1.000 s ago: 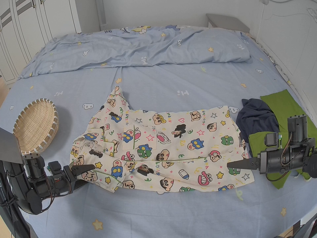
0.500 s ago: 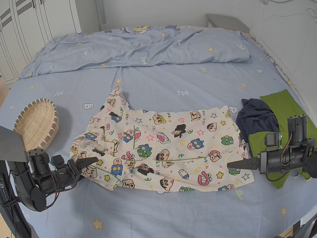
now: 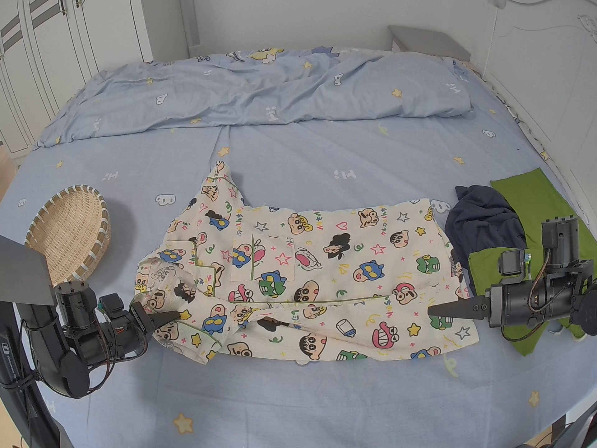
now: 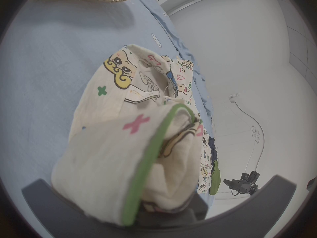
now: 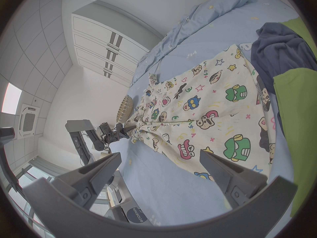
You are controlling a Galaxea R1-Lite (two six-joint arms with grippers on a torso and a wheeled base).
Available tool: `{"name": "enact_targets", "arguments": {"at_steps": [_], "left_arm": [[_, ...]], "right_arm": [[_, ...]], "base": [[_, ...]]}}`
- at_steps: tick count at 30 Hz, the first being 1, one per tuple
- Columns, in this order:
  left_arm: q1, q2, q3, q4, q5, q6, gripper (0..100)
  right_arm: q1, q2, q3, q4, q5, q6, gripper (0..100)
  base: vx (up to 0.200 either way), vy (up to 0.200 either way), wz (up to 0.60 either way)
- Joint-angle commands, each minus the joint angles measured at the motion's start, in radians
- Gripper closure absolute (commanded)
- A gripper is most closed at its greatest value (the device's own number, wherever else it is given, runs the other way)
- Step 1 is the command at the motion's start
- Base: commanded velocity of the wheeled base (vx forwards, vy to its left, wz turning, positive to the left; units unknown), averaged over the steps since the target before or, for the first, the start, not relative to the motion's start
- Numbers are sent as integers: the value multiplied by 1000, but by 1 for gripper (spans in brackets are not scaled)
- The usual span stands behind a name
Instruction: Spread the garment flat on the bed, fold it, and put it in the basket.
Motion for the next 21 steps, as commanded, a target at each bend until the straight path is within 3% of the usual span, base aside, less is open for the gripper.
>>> {"name": "enact_targets", "arguments": {"at_steps": [1,9,21], "left_arm": [[1,-2,1,-24,-2,1,100],[-1,5,-5,-24,-2,-1,100],[-2,-2,-2,-24,-2,-2,100]], "right_arm": [[-3,-10,11,6,-3,0,0],[-131,-16,184,-2,-7,-29,0],[-290,112,291,-13,-6,-223,0]], "base": [[0,0,0],[0,0,0],[0,0,0]]}}
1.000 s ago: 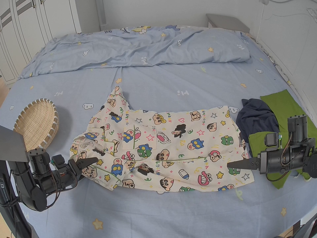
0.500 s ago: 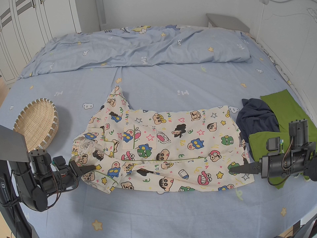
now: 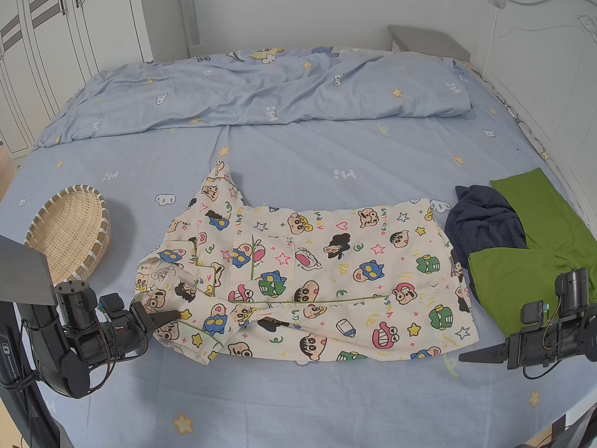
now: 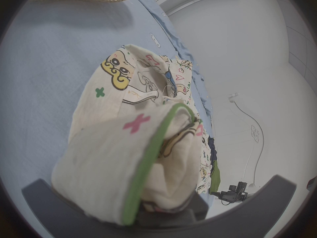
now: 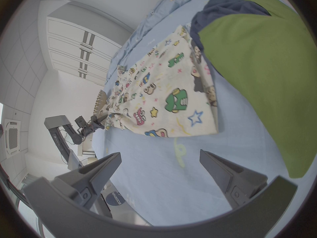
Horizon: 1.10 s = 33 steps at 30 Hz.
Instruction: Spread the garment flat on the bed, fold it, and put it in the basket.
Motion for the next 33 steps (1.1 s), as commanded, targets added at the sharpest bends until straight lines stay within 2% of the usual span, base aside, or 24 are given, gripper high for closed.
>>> {"name": "enact_targets", "arguments": {"at_steps": [1,7,11,16,23,29,33], "left_arm": [[0,-4,1,-18,0,-1,100],[2,-2,-1,-18,0,-1,100],[2,-2,1,-18,0,-1,100],[0,-4,2,-18,0,-1,100],[-3,-5,1,-18,0,-1,100],[-4,-5,2,-18,0,-1,100],[-3,-5,2,-18,0,-1,100]], "right_arm": [[-61,121,27,-23,1,-52,0],[-100,195,28,-87,10,-72,0],[-106,233,4,-127,76,-66,0],[-121,287,-61,-130,128,-65,0],[-123,321,-142,-124,142,-39,0],[-126,347,-196,-124,196,-2,0],[-123,351,-203,-129,199,4,0]], "base": [[0,0,0],[0,0,0],[0,0,0],[0,0,0],[0,0,0],[0,0,0],[0,0,0]]}}
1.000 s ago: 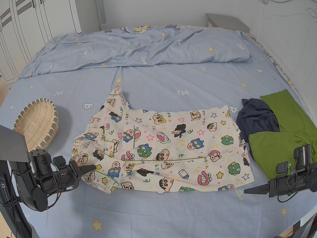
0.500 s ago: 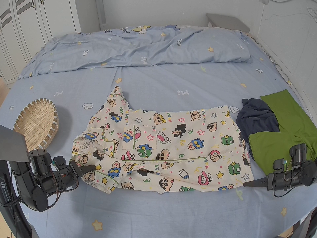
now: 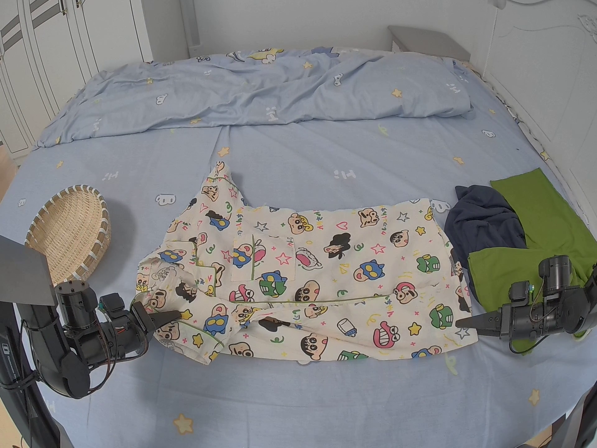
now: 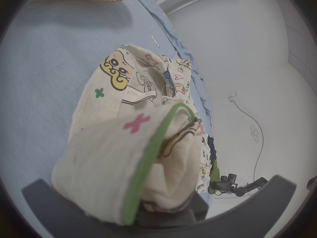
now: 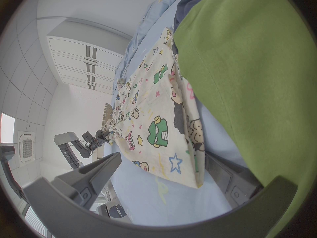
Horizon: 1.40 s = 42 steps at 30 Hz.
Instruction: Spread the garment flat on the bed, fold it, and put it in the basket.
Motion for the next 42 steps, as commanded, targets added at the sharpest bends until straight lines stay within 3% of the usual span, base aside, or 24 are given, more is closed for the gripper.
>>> {"name": "enact_targets", "arguments": {"at_steps": [1,4,5,8,23,28,35,42], "left_arm": [[1,-2,0,-18,0,0,100],[1,1,0,-18,0,0,100],[-1,1,2,-18,0,0,100],[-2,-1,5,-18,0,0,100],[7,-2,2,-18,0,-6,100],[22,-42,14,-18,-6,-43,100],[24,-140,16,65,-12,-45,100],[44,-209,39,179,-11,-43,100]], "right_arm": [[2,21,-12,-4,-1,0,0],[0,31,-18,-5,4,0,0],[0,31,-18,-4,16,0,100],[-3,34,-18,-4,44,2,100],[-6,38,-17,7,45,3,100],[-4,1,-9,15,45,49,100],[-9,-70,-27,153,42,74,100],[-13,-93,-26,286,41,-1,100]], "base": [[0,0,0],[0,0,0],[0,0,0],[0,0,0],[0,0,0],[0,0,0],[0,0,0],[0,0,0]]}}
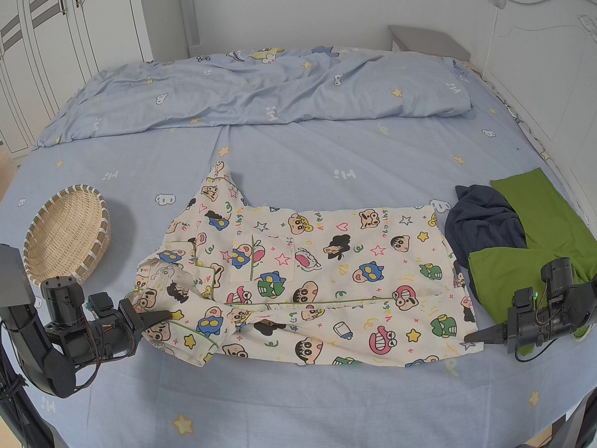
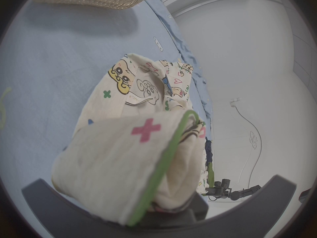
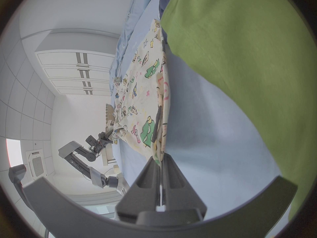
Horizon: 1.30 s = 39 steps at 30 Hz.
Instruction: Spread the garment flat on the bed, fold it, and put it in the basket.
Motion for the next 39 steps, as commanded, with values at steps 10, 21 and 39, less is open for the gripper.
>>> {"name": "enact_targets", "arguments": {"at_steps": [10,21,39], "left_arm": [[32,-116,91,32,-3,4,100],[46,-168,159,135,-1,42,100],[44,-373,160,512,-1,192,100]], "right_arm": [[-43,-65,5,235,-3,-167,100],[-44,-107,65,278,-7,-176,100],[-6,-134,175,280,-37,-176,100]], "base": [[0,0,0],[0,0,0],[0,0,0]]}}
